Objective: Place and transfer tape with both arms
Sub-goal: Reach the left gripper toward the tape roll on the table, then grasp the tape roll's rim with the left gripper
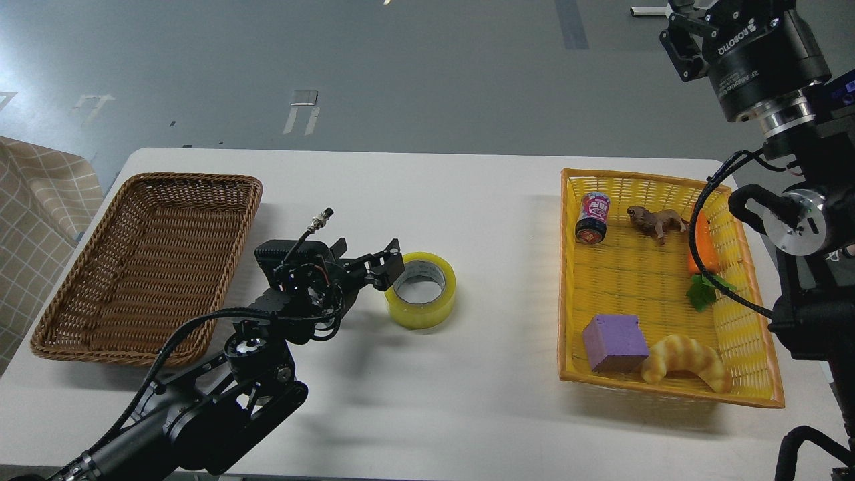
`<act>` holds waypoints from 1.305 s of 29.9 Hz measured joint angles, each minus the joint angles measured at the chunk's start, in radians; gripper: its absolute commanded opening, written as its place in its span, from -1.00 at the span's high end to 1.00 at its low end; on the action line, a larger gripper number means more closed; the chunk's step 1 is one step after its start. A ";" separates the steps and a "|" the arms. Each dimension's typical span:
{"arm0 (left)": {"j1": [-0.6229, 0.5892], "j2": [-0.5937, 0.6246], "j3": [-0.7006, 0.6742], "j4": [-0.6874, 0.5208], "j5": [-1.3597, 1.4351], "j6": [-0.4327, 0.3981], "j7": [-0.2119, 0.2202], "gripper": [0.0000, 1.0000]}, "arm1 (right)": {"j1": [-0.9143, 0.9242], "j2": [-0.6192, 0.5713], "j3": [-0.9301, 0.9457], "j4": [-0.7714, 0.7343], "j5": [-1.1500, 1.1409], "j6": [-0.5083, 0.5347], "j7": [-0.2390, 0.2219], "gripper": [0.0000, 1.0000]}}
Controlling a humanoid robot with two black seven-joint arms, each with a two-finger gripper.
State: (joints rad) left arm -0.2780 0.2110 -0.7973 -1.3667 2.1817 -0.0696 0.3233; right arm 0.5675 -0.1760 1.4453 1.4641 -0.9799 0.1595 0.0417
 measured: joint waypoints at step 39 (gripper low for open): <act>-0.070 -0.014 0.158 0.077 0.000 -0.035 -0.046 0.53 | -0.039 -0.055 0.010 0.009 0.000 -0.005 0.006 -1.00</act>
State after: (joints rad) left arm -0.3476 0.1966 -0.6389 -1.2899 2.1817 -0.1041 0.2778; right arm 0.5285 -0.2309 1.4550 1.4727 -0.9802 0.1549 0.0477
